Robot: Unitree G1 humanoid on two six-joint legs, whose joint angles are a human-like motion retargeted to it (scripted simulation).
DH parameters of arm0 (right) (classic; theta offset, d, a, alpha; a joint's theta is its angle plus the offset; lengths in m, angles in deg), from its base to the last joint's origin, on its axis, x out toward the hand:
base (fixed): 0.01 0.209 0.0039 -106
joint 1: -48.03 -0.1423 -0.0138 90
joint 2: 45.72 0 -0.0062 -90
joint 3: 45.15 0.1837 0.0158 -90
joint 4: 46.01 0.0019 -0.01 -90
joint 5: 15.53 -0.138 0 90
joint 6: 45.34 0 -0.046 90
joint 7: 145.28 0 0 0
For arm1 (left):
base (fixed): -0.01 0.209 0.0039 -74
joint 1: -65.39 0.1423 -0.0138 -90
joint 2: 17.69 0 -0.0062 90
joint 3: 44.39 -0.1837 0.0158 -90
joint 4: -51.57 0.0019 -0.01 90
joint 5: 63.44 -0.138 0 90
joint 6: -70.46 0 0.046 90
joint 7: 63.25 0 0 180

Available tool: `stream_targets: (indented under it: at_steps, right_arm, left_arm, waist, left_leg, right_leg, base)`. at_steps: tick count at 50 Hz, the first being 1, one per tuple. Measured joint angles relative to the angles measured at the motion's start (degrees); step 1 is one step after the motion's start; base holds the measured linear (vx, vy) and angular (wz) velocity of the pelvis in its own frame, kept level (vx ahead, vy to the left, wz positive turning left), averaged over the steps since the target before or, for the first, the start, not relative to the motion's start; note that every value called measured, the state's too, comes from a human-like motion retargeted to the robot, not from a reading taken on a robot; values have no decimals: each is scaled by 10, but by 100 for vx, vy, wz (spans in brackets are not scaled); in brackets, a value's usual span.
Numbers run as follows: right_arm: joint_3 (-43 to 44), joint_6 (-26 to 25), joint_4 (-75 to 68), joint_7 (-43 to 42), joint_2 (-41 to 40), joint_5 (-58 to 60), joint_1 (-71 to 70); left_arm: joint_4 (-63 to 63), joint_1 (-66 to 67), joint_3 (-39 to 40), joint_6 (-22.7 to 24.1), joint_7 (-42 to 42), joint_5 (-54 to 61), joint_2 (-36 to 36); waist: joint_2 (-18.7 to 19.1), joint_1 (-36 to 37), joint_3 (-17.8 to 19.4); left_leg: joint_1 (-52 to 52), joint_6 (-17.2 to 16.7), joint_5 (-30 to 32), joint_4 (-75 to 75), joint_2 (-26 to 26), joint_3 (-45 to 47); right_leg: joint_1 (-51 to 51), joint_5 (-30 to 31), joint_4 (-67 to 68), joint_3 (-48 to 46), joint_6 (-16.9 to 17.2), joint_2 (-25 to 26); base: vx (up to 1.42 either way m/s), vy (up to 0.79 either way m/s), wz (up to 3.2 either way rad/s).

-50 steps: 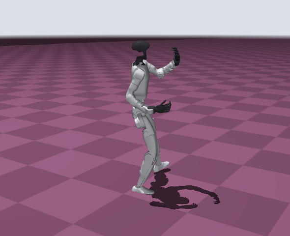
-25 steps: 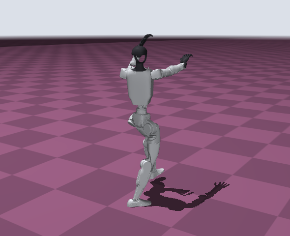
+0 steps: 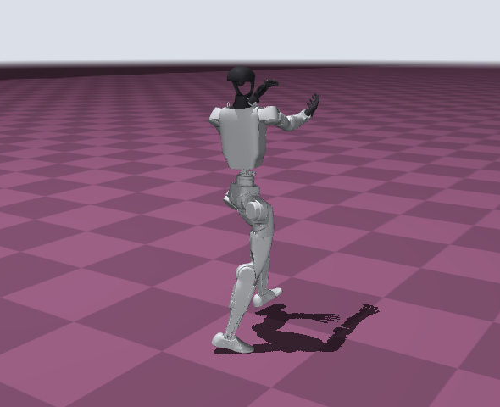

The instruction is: Kungfu

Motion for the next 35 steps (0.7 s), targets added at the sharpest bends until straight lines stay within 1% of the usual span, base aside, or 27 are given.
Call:
stream_targets:
  at_steps: [2,3,4,5,7,8,10,12,13,15,16,17,19,20,22,23,25,27,28,30,33,35]
  right_arm:
    - [3,-57,14,47,-20,-97,13]
    - [0,-84,23,70,-30,-129,25]
    - [-4,-106,36,95,-40,-149,40]
    - [-9,-124,51,121,-49,-163,58]
    - [-36,-138,101,160,-57,-162,117]
    - [-54,-138,137,167,-55,-154,159]
    - [-84,-113,236,161,-51,-119,268]
    - [-102,-49,325,166,-47,-62,401]
    - [-107,-20,366,172,-43,-32,473]
    - [-96,23,430,197,-33,11,614]
    - [-84,32,454,214,-26,12,683]
    - [-71,38,474,230,-18,10,749]
    - [-47,35,497,253,-5,-8,861]
    - [-32,30,506,265,0,-17,912]
    - [3,36,522,283,-1,-15,1000]
    - [22,52,528,284,-6,-5,1038]
    - [58,103,536,269,-27,28,1096]
    - [79,164,544,238,-61,72,1121]
    - [84,191,548,220,-73,94,1122]
    - [82,225,558,190,-77,127,1109]
    - [58,227,573,173,-43,154,1052]
    - [36,221,580,166,-9,173,994]
  left_arm:
    - [9,16,-1,12,-16,-43,-2]
    - [15,20,2,17,-26,-64,2]
    - [23,21,9,18,-36,-86,10]
    - [30,19,18,18,-46,-106,21]
    - [63,6,47,18,-82,-152,48]
    - [87,-2,63,19,-105,-178,64]
    - [162,-29,99,21,-158,-247,98]
    - [281,-69,119,7,-220,-323,122]
    - [359,-94,126,1,-250,-362,125]
    - [528,-149,124,-24,-301,-406,138]
    - [610,-178,120,-46,-306,-410,146]
    - [679,-203,112,-66,-298,-410,159]
    - [746,-225,88,-100,-240,-398,201]
    - [756,-226,84,-117,-220,-392,224]
    - [753,-215,100,-124,-252,-396,255]
    - [747,-209,102,-106,-270,-397,264]
    - [739,-198,95,-53,-305,-416,272]
    - [738,-190,94,-40,-334,-444,262]
    - [737,-188,94,-45,-332,-452,256]
    - [736,-181,97,-58,-315,-453,246]
    - [712,-155,110,-60,-289,-443,236]
    - [664,-123,122,-56,-268,-415,234]
  waist:
    - [6,-9,-5]
    - [8,-22,-4]
    - [15,-37,-3]
    - [25,-54,-3]
    - [49,-95,-10]
    - [59,-115,-13]
    - [80,-145,-17]
    - [92,-180,-14]
    - [92,-202,-11]
    - [97,-245,-1]
    - [99,-271,4]
    - [101,-298,11]
    - [100,-353,29]
    - [97,-380,40]
    - [82,-426,62]
    - [76,-441,70]
    - [65,-450,78]
    - [61,-452,73]
    - [59,-455,70]
    - [60,-461,72]
    - [76,-469,76]
    - [87,-465,72]
  left_leg:
    - [27,8,-15,-10,-1,13]
    - [52,21,-20,-21,-16,26]
    - [76,30,-21,-35,-23,32]
    - [100,37,-22,-51,-26,35]
    - [142,37,-23,-82,-27,30]
    - [163,37,-20,-100,-29,30]
    - [196,35,-9,-128,-18,24]
    - [233,56,6,-158,-33,18]
    - [254,72,14,-179,-53,17]
    - [286,91,23,-205,-74,9]
    - [297,96,25,-212,-84,-1]
    - [308,101,27,-218,-94,-10]
    - [331,110,27,-226,-112,-25]
    - [342,116,25,-228,-121,-31]
    - [363,131,19,-228,-135,-39]
    - [372,136,16,-227,-140,-41]
    - [382,140,15,-224,-145,-42]
    - [378,138,16,-221,-144,-50]
    - [376,138,16,-221,-147,-56]
    - [377,140,19,-226,-151,-66]
    - [379,139,26,-232,-145,-82]
    - [372,139,27,-233,-142,-88]
  right_leg:
    - [-8,72,30,19,0,-15]
    - [-7,107,55,38,0,-34]
    - [-14,136,84,60,-20,-37]
    - [-24,162,114,86,-49,-31]
    - [-57,97,169,133,-35,8]
    - [-77,62,194,169,-16,36]
    - [-121,9,216,238,0,114]
    - [-160,-23,220,266,-3,138]
    - [-180,-32,219,261,-10,127]
    - [-216,-33,187,236,-49,116]
    - [-233,-23,161,229,-70,115]
    - [-250,-11,133,225,-89,114]
    - [-280,32,70,229,-121,112]
    - [-295,56,39,231,-134,109]
    - [-322,73,-21,230,-141,106]
    - [-334,68,-49,230,-129,108]
    - [-362,59,-93,228,-95,113]
    - [-395,42,-98,254,-98,120]
    - [-410,52,-85,248,-100,115]
    - [-422,84,-62,231,-105,103]
    - [-407,85,-30,243,-114,100]
    - [-393,82,-9,263,-118,97]
  base:
    - [52,15,-30]
    - [50,28,10]
    - [47,27,26]
    - [46,20,36]
    - [45,18,53]
    - [44,14,49]
    - [44,5,32]
    - [48,16,47]
    - [47,24,69]
    - [37,15,76]
    - [28,4,91]
    - [24,0,103]
    - [18,-6,94]
    - [13,-15,79]
    - [8,-17,61]
    - [7,-18,41]
    - [8,-22,24]
    - [1,-21,35]
    - [-4,-12,48]
    - [-5,-1,47]
    - [-1,12,35]
    - [-1,13,15]
